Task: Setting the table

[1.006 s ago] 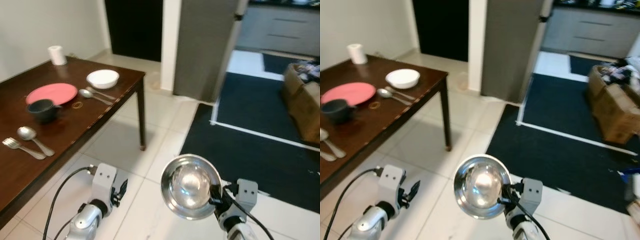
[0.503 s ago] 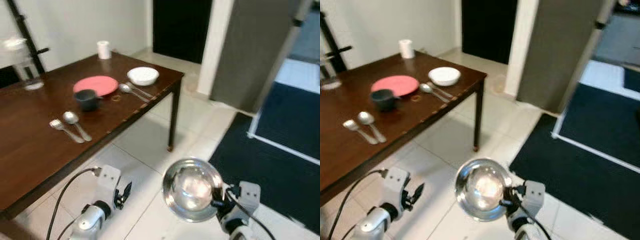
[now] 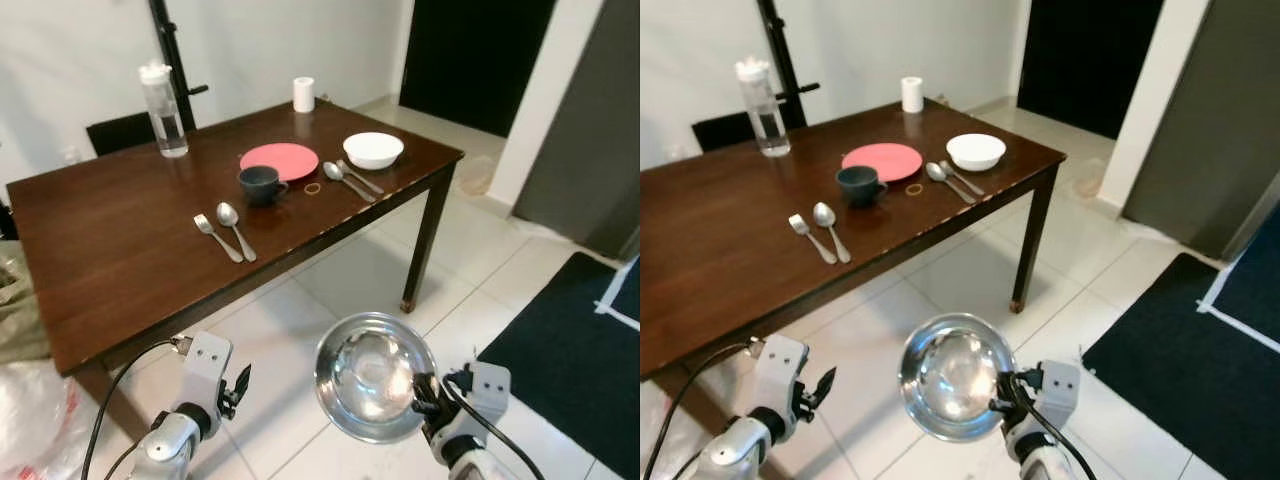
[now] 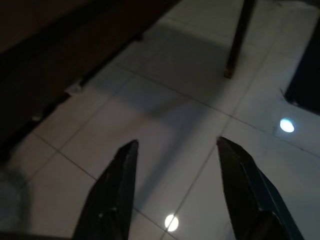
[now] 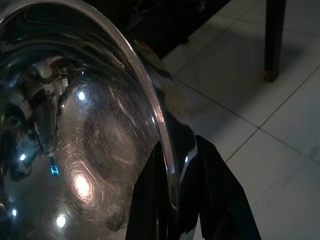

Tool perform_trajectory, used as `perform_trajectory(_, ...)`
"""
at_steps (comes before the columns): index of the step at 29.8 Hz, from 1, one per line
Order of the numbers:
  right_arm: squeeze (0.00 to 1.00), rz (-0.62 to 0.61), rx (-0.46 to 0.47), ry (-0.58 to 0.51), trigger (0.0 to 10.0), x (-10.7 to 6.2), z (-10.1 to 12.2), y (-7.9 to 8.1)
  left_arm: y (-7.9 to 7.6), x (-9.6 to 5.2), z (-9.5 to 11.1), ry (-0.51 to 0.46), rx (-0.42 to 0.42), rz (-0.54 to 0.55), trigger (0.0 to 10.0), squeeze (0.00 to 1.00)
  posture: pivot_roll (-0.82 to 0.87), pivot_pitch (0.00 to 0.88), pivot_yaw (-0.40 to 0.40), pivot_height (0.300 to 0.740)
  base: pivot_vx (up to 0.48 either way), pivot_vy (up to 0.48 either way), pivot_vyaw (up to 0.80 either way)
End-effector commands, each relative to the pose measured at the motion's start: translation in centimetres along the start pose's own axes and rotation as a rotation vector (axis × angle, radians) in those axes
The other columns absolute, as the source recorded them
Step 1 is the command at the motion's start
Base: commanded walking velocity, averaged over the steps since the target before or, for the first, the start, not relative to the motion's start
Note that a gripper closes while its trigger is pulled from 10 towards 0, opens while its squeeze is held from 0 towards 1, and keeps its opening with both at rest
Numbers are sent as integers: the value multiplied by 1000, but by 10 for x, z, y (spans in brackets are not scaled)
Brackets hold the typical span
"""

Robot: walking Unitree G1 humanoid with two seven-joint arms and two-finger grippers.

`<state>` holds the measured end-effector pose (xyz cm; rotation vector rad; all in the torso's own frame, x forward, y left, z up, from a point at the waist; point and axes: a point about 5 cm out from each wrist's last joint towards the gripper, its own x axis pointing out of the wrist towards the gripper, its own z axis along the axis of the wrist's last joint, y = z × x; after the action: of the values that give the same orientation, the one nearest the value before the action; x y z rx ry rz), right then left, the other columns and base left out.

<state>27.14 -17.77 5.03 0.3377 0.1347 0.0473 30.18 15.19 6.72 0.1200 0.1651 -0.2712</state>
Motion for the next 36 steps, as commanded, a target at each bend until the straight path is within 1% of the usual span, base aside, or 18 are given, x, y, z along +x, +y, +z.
perform_trajectory(1,0,16,15,-9,10000,0,0,4,7,-6,-8,36,11,21,10000,0,106,68,65,740,0,0,775)
perform_trajectory(14,0,20,13,-9,10000,0,0,5,8,-5,-9,43,12,31,10000,0,106,68,65,740,0,0,769)
perform_trajectory(20,0,23,11,-17,10000,0,2,6,11,-5,-8,33,18,51,10000,0,105,72,63,740,0,0,756)
perform_trajectory(21,0,24,4,-26,10000,1,4,6,14,-4,-7,29,25,68,10000,0,105,72,63,740,0,0,731)
perform_trajectory(24,0,-5,-20,-75,10000,3,15,5,19,-3,-6,31,39,105,10000,0,104,71,63,740,480,0,0)
perform_trajectory(27,0,-29,-30,-127,10000,6,28,3,19,-2,-5,26,40,102,10000,0,103,70,65,740,480,0,0)
perform_trajectory(28,0,-28,-36,-158,10000,7,36,4,19,-2,-4,23,40,101,10000,0,103,70,65,740,480,0,0)
perform_trajectory(30,0,-24,-43,-194,10000,9,46,5,19,-2,-4,19,39,99,10000,0,102,68,66,740,480,0,0)
perform_trajectory(33,0,-10,-55,-281,10000,12,70,10,18,-1,-2,13,39,94,10000,0,102,68,67,740,480,0,0)
perform_trajectory(34,0,16,-40,-340,10000,14,88,16,17,-1,-1,7,40,90,10000,0,103,65,67,740,480,0,0)
perform_trajectory(35,0,16,-40,-340,10000,14,88,16,17,-1,-1,7,40,90,10000,0,103,65,67,740,480,0,0)
perform_trajectory(36,0,37,-27,-369,10000,14,97,21,17,-1,0,2,41,88,10000,0,103,65,67,740,480,0,0)
